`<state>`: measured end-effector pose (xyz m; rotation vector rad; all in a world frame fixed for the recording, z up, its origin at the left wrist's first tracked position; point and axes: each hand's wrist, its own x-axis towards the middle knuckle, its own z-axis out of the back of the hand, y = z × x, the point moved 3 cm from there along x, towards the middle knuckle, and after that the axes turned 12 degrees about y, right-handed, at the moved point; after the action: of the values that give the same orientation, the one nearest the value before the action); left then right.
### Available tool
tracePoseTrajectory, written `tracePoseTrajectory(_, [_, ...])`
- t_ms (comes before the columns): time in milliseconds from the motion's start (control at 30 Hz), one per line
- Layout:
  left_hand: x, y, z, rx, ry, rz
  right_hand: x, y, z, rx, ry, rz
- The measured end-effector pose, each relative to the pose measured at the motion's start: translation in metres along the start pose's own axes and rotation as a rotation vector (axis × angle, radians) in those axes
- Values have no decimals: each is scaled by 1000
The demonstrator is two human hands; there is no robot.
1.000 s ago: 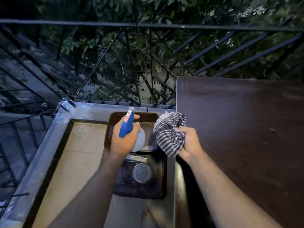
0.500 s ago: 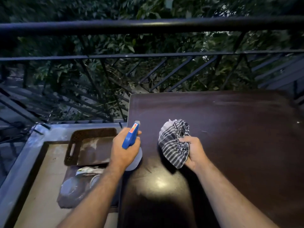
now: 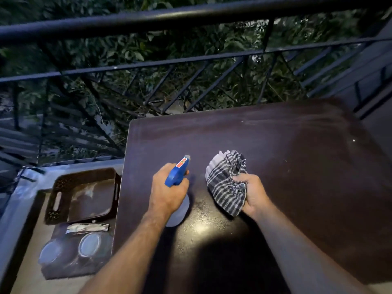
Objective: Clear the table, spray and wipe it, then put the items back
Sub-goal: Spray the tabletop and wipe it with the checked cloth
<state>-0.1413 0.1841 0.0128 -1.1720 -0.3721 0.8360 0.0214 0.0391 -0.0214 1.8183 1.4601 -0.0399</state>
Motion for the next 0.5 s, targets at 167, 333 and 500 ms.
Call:
tracePoseTrajectory(167, [4, 3, -27, 2, 50, -31, -6, -3, 22, 26, -71, 20])
tracePoseTrajectory(333, [10, 8, -30, 13, 42, -22, -14, 0, 33, 36, -125, 67])
tracePoseTrajectory(500, [1, 21, -30, 168, 139, -18, -20, 10, 39, 119, -146, 152])
